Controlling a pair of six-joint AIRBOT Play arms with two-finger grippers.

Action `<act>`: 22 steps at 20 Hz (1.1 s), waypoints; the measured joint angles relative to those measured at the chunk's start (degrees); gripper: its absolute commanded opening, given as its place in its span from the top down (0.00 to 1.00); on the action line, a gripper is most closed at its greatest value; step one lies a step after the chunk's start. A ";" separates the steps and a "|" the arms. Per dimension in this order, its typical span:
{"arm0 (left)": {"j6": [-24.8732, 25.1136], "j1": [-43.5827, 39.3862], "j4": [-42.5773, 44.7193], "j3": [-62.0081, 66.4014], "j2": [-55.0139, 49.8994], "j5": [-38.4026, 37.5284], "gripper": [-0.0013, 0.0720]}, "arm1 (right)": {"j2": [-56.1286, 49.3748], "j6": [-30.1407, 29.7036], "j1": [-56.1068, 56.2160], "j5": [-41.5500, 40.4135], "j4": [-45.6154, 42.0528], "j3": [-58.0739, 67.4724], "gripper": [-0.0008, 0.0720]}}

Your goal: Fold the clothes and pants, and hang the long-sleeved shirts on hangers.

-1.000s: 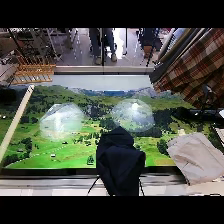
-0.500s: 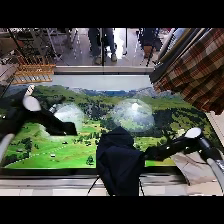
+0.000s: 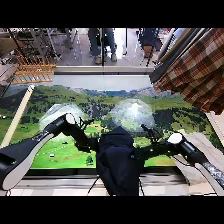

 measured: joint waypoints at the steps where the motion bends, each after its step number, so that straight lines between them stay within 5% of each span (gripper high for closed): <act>1: 0.20 -0.35 -0.42 -0.04 -0.52 0.00 0.25 | 0.00 0.00 0.26 -1.09 0.26 0.52 0.61; 3: 0.44 -1.46 -0.87 -0.09 -1.31 -0.04 0.25 | -0.02 0.39 0.59 -3.21 0.57 1.20 0.92; 4: 0.55 -2.25 -1.44 -0.09 -1.60 -0.31 0.31 | -0.02 0.59 0.70 -4.26 0.63 1.46 0.96; 6: 0.59 -4.02 -1.49 -0.09 -2.14 -0.48 0.90 | -0.02 0.96 0.83 -5.46 0.81 1.73 0.97; 7: 0.72 -4.94 -1.51 -0.09 -2.38 -0.66 0.98 | -0.02 1.07 0.85 -5.95 0.85 1.79 0.97; 15: 0.52 -3.26 -0.46 5.57 1.20 -4.52 0.98 | 5.20 1.51 0.31 -3.54 0.92 5.31 0.98; 22: 0.57 8.59 -4.52 40.76 14.67 -10.95 0.98 | 21.75 9.18 -0.09 6.49 -0.79 25.68 0.98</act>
